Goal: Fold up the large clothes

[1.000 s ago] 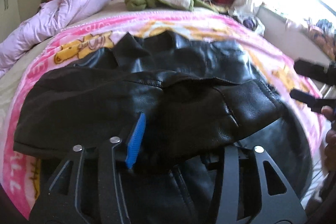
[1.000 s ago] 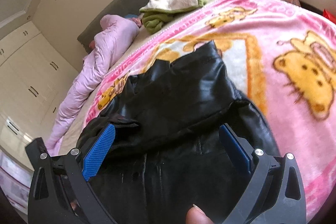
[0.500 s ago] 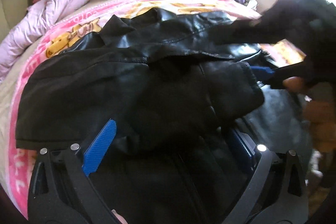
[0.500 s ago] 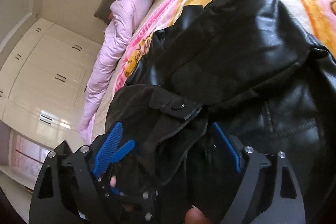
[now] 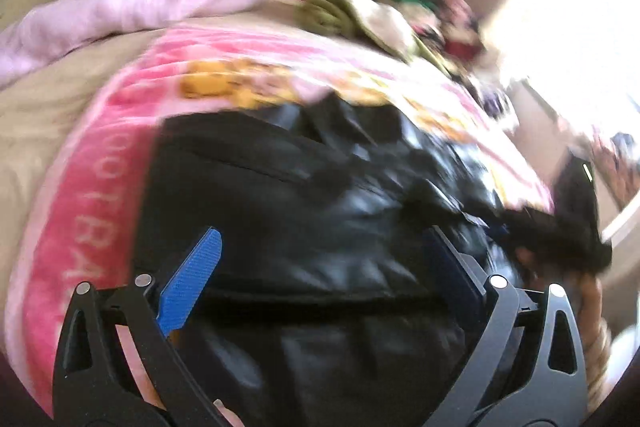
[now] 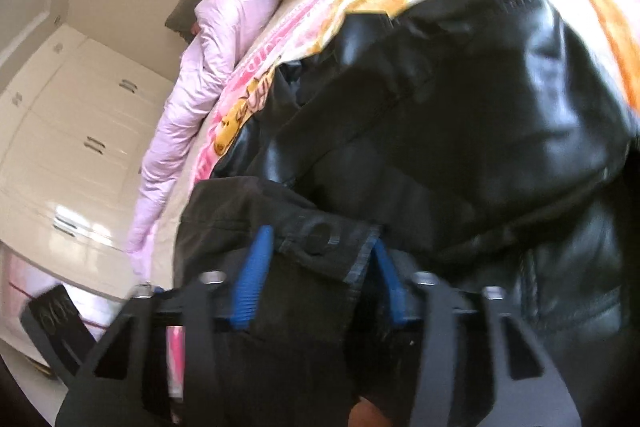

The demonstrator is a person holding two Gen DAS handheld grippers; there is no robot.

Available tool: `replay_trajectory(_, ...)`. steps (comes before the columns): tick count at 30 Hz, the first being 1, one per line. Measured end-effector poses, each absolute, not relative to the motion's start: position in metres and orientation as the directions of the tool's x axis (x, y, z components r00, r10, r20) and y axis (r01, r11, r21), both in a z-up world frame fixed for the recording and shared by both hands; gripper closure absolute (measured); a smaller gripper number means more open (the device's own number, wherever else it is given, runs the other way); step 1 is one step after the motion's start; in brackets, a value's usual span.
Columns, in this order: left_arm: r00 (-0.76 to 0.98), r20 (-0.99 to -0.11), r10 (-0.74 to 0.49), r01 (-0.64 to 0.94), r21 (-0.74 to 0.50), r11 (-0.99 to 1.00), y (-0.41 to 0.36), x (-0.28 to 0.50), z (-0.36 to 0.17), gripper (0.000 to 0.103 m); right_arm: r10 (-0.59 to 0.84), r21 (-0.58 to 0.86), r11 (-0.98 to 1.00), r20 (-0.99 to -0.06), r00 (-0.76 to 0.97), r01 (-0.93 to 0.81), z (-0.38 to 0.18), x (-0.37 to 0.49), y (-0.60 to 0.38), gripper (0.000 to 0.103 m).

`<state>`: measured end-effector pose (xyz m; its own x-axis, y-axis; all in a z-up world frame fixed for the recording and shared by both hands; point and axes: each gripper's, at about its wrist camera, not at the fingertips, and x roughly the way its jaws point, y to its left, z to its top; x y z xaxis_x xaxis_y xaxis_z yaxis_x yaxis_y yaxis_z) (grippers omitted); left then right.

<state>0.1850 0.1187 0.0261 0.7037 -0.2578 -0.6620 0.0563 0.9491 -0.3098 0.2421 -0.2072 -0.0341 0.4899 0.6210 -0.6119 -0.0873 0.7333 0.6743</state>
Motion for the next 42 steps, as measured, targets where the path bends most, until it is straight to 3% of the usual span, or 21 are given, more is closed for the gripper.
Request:
replay_trajectory(1,0.719,-0.652,-0.240,0.014,-0.332,0.943,0.135,0.187,0.029,0.009,0.611,0.656,0.746,-0.609,0.506,-0.112,-0.028,0.241,-0.206,0.064)
replay_trajectory(2,0.730,-0.647,-0.222,-0.021,-0.345,0.938,0.148,0.189,0.031,0.009,0.599,0.633,0.762,-0.608,0.522,-0.137,-0.021,0.241,-0.205,0.077)
replay_trajectory(6,0.752,-0.645,-0.136,-0.154,-0.373,0.915,0.191,0.193,0.036,0.009,0.562,0.530,0.811,-0.587,0.583,-0.248,0.008,0.238,-0.195,0.080)
replay_trajectory(11,0.774,-0.622,-0.121,-0.207,-0.430,0.879,0.217,0.197,0.042,0.009,0.551,0.417,0.831,-0.517,0.655,-0.369,0.051,0.234,-0.182,0.082)
replay_trajectory(12,0.777,-0.617,-0.122,-0.210,-0.437,0.875,0.217,0.199,0.042,0.009,0.550,0.399,0.832,-0.504,0.666,-0.385,0.059,0.233,-0.182,0.085)
replay_trajectory(13,0.779,-0.614,-0.126,-0.207,-0.442,0.873,0.214,0.203,0.042,0.009,0.549,0.382,0.834,-0.491,0.677,-0.399,0.066,0.233,-0.182,0.095)
replay_trajectory(25,0.744,-0.637,-0.203,-0.108,-0.415,0.903,0.165,0.247,0.014,0.011,0.420,0.239,0.907,-0.438,0.795,-0.347,0.098,0.248,-0.226,0.096)
replay_trajectory(33,0.676,-0.688,-0.264,-0.021,-0.375,0.927,0.136,0.256,-0.011,0.060,0.372,0.247,0.926,-0.483,0.793,-0.284,0.074,0.254,-0.251,0.096)
replay_trajectory(38,0.582,-0.783,-0.222,0.031,-0.251,0.968,0.105,0.261,-0.036,0.060,0.339,0.230,0.940,-0.516,0.787,-0.254,0.057,0.252,-0.256,0.096)
replay_trajectory(42,0.569,-0.796,-0.205,0.053,-0.214,0.975,0.100,0.258,-0.045,0.060,0.273,0.187,0.961,-0.549,0.790,-0.202,0.043,0.253,-0.261,0.097)
